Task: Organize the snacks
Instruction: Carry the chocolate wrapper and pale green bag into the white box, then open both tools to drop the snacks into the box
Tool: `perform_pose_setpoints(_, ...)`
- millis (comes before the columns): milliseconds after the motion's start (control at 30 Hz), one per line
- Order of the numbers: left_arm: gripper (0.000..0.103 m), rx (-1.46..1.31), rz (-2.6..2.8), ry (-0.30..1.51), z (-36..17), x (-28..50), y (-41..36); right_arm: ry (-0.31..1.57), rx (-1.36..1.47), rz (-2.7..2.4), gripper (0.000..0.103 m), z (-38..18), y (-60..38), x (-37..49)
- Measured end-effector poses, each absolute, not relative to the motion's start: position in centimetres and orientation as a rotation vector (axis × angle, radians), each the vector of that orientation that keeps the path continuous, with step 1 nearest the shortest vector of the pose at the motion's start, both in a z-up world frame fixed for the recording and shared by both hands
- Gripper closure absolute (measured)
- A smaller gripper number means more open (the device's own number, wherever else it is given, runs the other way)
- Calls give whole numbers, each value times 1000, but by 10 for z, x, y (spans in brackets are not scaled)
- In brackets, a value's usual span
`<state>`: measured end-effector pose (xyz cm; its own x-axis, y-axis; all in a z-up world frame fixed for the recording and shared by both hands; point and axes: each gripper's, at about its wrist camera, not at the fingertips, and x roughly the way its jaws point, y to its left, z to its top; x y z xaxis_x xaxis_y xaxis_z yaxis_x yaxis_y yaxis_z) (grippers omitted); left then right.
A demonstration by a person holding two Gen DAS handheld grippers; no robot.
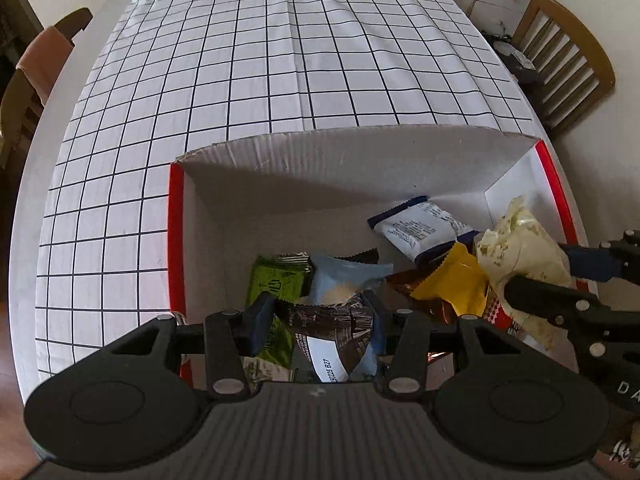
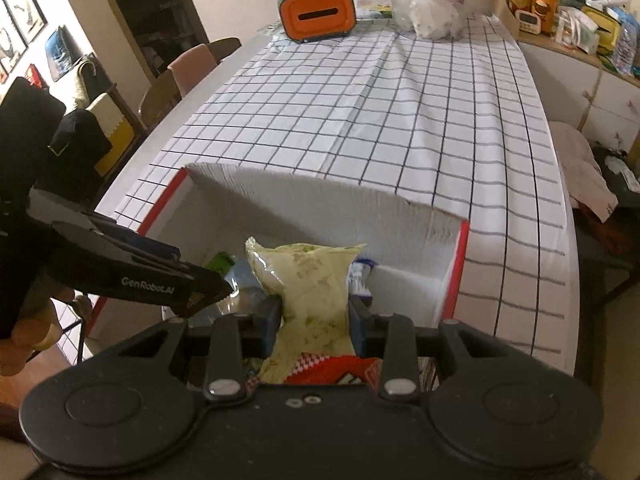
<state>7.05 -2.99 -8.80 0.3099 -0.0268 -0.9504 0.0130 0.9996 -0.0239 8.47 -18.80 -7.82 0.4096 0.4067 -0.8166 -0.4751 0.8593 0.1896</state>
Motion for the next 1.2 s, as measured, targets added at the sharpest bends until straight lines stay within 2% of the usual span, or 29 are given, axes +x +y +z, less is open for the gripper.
perform_pose_setpoints(867, 53, 133, 23, 1310, -114, 66, -62, 1017, -111, 525, 67, -97, -191, 72)
perform_pose_setpoints(1033, 47, 119, 48, 1284, -104, 64, -56, 1013, -113, 539, 66, -98, -191, 70)
perform_pose_setpoints(1100, 40, 101, 52, 1270, -99, 62, -53, 1013, -107, 542, 65, -98, -191, 70)
perform_pose_setpoints(1200, 38, 78, 51, 1248, -92, 58, -49, 1011, -101, 547, 63, -96, -192, 68)
